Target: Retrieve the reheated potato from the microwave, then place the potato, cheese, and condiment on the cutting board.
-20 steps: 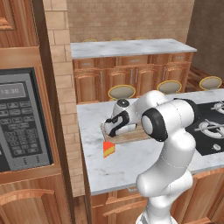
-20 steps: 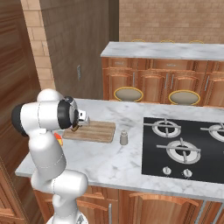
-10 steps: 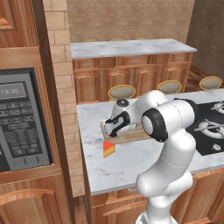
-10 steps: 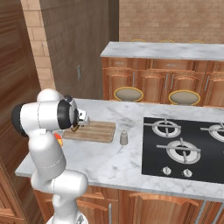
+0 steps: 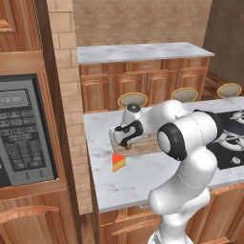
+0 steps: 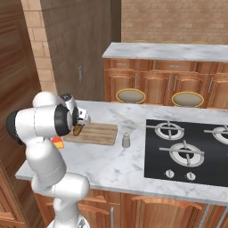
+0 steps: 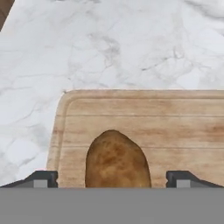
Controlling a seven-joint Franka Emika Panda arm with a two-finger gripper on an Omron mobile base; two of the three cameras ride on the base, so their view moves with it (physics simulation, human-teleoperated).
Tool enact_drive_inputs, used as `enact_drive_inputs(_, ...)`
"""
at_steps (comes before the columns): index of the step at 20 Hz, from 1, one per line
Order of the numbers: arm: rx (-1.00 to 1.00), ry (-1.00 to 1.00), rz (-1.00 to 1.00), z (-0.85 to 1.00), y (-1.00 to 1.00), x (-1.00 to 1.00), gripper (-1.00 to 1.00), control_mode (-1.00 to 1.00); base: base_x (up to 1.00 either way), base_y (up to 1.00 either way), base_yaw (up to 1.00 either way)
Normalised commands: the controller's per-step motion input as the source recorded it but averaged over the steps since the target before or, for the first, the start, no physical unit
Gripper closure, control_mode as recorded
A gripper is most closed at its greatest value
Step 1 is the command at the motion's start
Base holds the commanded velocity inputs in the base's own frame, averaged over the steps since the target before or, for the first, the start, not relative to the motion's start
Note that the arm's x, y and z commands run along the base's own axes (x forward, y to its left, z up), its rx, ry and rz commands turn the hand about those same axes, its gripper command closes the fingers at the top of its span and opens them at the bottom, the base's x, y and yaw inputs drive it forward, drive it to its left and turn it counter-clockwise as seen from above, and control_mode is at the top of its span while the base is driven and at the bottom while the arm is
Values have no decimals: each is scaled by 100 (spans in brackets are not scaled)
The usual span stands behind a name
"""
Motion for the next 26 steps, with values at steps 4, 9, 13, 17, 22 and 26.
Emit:
enact_drive_inputs(4, 0, -3, -3, 24, 0, -33, -100, -100, 0, 0, 0)
enact_drive_inputs(9, 0, 0, -4, 24, 0, -41, -100, -100, 0, 0, 0)
enact_drive_inputs(13, 0, 0, -8, 27, 0, -38, -100, -100, 0, 0, 0)
enact_drive_inputs(17, 0, 0, -13, 34, 0, -35, -100, -100, 0, 0, 0)
enact_drive_inputs(22, 0, 0, -15, 26, 0, -38, -100, -100, 0, 0, 0)
enact_drive_inputs(26, 3, 2, -15, 19, 3, -37, -100, -100, 0, 0, 0)
